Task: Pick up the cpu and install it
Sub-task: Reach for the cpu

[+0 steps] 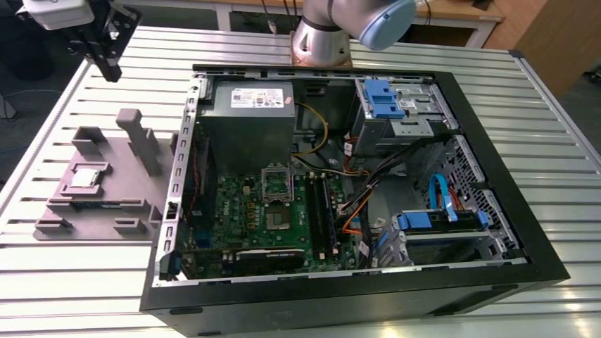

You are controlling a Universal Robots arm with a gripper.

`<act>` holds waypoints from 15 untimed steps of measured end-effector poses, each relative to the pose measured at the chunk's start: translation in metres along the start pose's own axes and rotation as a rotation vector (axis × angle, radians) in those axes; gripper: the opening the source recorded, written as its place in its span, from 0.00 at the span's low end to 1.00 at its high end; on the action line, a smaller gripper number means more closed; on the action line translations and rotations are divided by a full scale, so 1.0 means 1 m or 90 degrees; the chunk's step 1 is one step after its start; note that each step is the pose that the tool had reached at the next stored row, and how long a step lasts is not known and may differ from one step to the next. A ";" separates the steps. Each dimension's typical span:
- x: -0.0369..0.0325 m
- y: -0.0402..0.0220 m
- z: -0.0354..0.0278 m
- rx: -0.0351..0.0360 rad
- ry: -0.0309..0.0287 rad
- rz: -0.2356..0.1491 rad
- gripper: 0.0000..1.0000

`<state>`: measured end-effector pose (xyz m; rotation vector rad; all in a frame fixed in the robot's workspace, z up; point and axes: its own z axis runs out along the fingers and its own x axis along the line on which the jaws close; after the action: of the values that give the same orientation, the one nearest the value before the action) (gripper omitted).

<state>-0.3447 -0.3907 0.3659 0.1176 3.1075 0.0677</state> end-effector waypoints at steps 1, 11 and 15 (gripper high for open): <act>0.0027 -0.0003 0.0012 0.0000 0.0000 0.000 0.11; 0.0318 -0.0030 0.0136 0.0000 0.0001 0.000 0.11; 0.0426 -0.0042 0.0197 -0.0001 -0.0001 0.000 0.11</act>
<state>-0.3868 -0.3908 0.3448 0.1177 3.1074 0.0678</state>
